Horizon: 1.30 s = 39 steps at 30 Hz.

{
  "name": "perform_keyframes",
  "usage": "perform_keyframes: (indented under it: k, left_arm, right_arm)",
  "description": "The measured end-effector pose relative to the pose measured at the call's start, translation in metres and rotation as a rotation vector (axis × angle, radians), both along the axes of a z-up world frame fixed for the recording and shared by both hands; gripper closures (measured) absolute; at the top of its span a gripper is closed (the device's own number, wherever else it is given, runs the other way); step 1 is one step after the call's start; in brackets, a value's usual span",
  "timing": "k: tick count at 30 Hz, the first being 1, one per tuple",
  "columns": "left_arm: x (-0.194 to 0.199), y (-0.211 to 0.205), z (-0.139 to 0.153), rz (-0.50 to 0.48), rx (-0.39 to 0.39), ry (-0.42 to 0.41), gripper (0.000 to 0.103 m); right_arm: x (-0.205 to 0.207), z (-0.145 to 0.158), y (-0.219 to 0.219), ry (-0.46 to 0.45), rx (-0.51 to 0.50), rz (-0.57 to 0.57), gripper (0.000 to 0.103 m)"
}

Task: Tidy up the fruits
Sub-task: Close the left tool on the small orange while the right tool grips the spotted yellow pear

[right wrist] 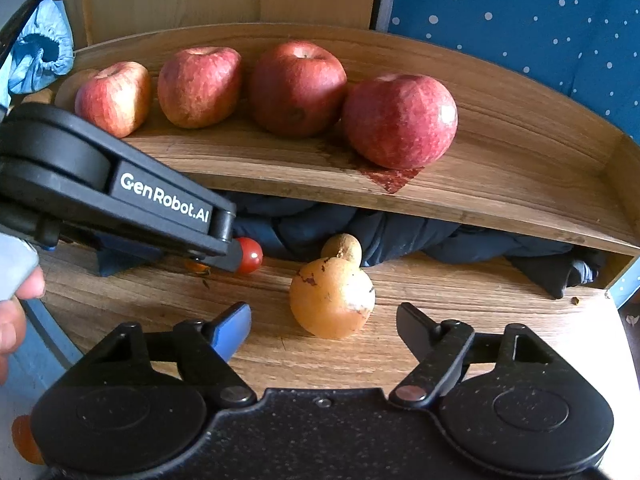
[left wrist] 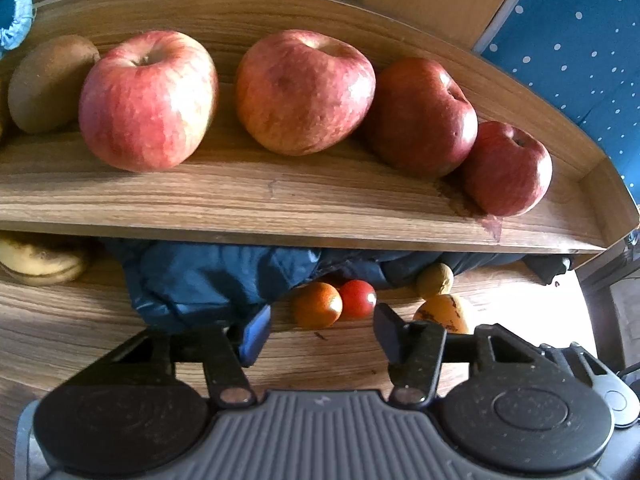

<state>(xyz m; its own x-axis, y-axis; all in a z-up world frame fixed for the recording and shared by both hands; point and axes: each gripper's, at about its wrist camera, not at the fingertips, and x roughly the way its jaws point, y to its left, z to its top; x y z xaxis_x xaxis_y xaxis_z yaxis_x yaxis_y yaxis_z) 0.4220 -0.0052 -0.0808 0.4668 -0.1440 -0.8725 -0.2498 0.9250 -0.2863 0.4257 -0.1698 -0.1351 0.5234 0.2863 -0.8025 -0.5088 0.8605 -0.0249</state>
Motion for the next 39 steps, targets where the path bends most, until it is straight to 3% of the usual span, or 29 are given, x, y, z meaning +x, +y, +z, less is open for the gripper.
perform_keyframes:
  k: [10, 28, 32, 39]
  left_arm:
    - [0.005, 0.006, -0.007, 0.028, -0.019, 0.008, 0.059]
    - [0.004, 0.015, -0.012, 0.047, -0.042, 0.007, 0.062]
    - [0.001, 0.015, -0.011, 0.039, -0.050, -0.003, 0.071]
    - [-0.003, 0.013, -0.013, 0.028, -0.048, -0.011, 0.072]
  right_arm:
    - [0.003, -0.002, 0.001, 0.016, 0.004, -0.003, 0.034]
    - [0.013, -0.005, 0.000, 0.046, 0.013, -0.023, 0.048]
    - [0.011, -0.002, -0.002, 0.043, 0.014, -0.032, 0.052]
    - [0.005, 0.001, -0.002, 0.041, 0.018, -0.029, 0.053]
